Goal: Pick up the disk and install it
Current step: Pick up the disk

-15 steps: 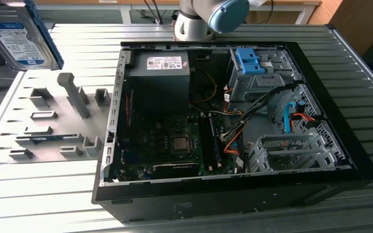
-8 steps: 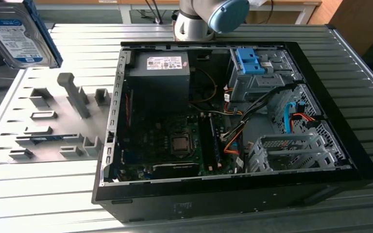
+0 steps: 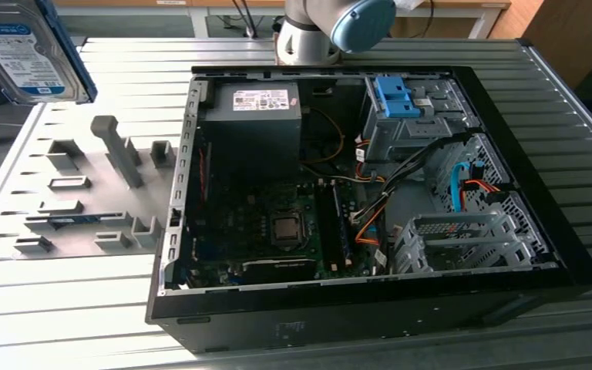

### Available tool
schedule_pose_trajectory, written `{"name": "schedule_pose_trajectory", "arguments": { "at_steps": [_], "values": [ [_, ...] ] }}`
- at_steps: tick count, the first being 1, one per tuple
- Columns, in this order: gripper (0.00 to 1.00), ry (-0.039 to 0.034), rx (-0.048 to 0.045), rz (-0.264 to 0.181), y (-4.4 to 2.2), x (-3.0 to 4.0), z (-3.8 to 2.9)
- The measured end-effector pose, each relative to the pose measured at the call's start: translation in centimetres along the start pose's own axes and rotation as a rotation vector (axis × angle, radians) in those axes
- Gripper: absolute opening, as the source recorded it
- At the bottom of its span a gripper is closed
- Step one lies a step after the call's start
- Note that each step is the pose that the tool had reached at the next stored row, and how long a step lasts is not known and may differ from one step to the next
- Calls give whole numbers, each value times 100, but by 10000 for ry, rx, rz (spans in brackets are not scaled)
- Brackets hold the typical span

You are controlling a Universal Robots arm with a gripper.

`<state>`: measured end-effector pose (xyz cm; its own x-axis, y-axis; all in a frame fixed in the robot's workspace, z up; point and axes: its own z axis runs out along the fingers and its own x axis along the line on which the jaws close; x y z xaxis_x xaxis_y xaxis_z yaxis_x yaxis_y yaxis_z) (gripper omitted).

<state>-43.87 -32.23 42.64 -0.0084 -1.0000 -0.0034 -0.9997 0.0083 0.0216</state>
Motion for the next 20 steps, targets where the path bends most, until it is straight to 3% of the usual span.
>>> {"name": "schedule_pose_trajectory", "arguments": {
  "at_steps": [10, 20],
  "values": [
    [37, 0, 1, 0, 2, 0, -107],
    [37, 4, 1, 0, 2, 0, -115]
  ]
}}
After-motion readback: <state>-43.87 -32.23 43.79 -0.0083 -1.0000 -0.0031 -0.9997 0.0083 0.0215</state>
